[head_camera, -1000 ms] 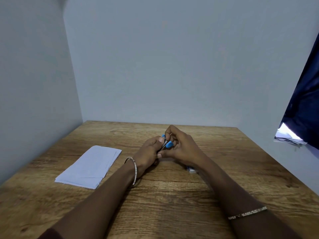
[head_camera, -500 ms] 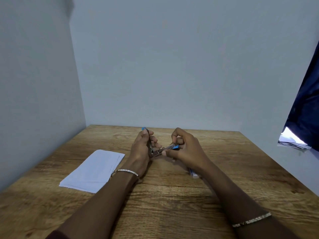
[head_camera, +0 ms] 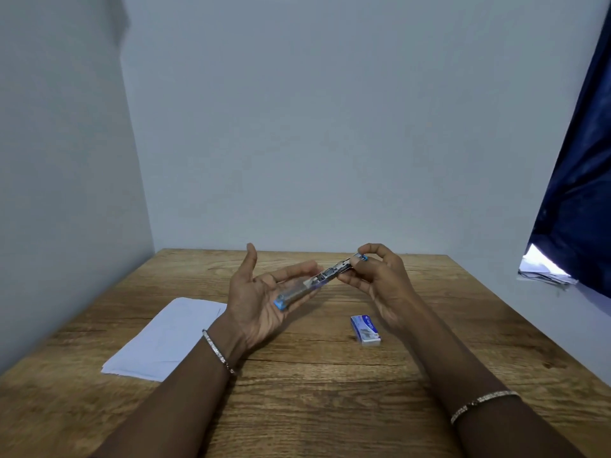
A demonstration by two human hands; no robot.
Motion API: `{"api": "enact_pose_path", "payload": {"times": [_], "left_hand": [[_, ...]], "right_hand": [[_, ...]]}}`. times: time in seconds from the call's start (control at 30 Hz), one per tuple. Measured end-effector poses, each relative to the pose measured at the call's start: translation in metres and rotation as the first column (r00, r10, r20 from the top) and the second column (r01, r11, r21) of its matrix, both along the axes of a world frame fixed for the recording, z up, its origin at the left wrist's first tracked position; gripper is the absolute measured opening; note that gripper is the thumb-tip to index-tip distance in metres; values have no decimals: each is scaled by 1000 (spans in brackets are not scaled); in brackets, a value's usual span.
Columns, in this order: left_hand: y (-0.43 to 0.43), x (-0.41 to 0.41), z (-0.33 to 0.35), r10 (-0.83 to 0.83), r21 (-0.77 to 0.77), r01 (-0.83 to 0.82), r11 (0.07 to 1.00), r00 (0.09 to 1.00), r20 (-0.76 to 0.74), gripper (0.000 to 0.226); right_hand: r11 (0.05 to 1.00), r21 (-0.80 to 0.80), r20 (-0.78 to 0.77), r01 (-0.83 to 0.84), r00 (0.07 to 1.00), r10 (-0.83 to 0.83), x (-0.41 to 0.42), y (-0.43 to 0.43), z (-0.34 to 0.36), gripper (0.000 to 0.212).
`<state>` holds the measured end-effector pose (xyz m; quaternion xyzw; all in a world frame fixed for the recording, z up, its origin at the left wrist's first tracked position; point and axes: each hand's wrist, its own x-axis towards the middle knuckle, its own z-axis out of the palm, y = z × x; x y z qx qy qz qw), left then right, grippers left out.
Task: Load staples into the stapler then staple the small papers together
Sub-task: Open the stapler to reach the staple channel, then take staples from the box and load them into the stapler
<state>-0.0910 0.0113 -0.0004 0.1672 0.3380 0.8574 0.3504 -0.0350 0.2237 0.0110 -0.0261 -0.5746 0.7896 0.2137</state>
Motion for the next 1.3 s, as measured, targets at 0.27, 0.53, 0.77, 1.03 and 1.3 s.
{"api": "enact_pose_path", "payload": {"times": [0.27,0.53,0.77,1.03,1.3], "left_hand": [[14,8,0,-55,-281,32,959,996,-77,45],[19,11,-5,28,-325,-71,943,991,-134,20],[21,12,-8,109,-290,-141,947,986,-124,21],[23,9,-10,119,-280,-148,948,986,-119,25],[23,7,-11,138,-297,-167,940,984,-117,30]], "right_hand": [[976,54,-27,-212,976,214,0,-11,-3,19],[936,345,-7,-69,997,77,-3,-31,-12,25],[650,717,-147,251,966,-210,-4,-43,-20,14],[579,757,-160,302,945,-284,-3,-53,-20,15],[599,781,-75,174,979,-187,-2,-54,-19,3]]}}
